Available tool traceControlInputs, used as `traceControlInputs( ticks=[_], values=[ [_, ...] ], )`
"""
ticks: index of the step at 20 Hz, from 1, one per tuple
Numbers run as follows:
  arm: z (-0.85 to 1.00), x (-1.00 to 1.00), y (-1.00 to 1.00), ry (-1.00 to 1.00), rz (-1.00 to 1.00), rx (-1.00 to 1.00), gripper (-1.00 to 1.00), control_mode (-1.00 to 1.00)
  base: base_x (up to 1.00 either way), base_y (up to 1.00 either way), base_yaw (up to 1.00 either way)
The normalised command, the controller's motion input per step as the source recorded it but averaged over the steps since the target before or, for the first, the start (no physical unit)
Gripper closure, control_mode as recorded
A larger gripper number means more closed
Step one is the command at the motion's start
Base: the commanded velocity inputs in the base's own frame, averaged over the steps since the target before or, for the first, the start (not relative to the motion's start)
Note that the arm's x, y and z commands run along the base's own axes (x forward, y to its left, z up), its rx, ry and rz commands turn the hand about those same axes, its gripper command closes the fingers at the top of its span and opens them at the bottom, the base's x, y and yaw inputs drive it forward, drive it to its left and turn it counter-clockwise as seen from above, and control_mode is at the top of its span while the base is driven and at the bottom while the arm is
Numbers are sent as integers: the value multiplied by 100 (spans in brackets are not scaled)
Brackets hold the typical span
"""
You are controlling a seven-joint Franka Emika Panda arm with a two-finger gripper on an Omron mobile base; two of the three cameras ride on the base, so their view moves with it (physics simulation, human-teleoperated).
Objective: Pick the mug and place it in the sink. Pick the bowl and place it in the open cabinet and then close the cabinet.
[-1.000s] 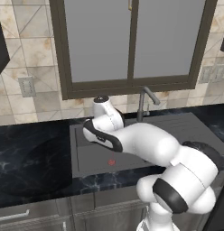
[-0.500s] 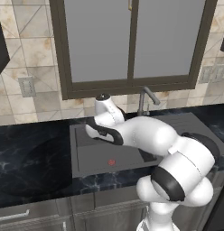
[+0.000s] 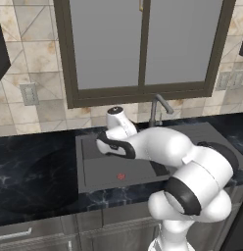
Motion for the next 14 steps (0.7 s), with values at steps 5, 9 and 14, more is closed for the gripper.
traceControlInputs(
  ticks=[5,9,14],
  values=[
    [-29,7,-10,6,0,0,100,-100,0,0,0],
    [-32,11,-8,9,0,0,100,-100,0,0,0],
    [-20,17,-2,5,0,3,100,-100,0,0,0]
  ],
)
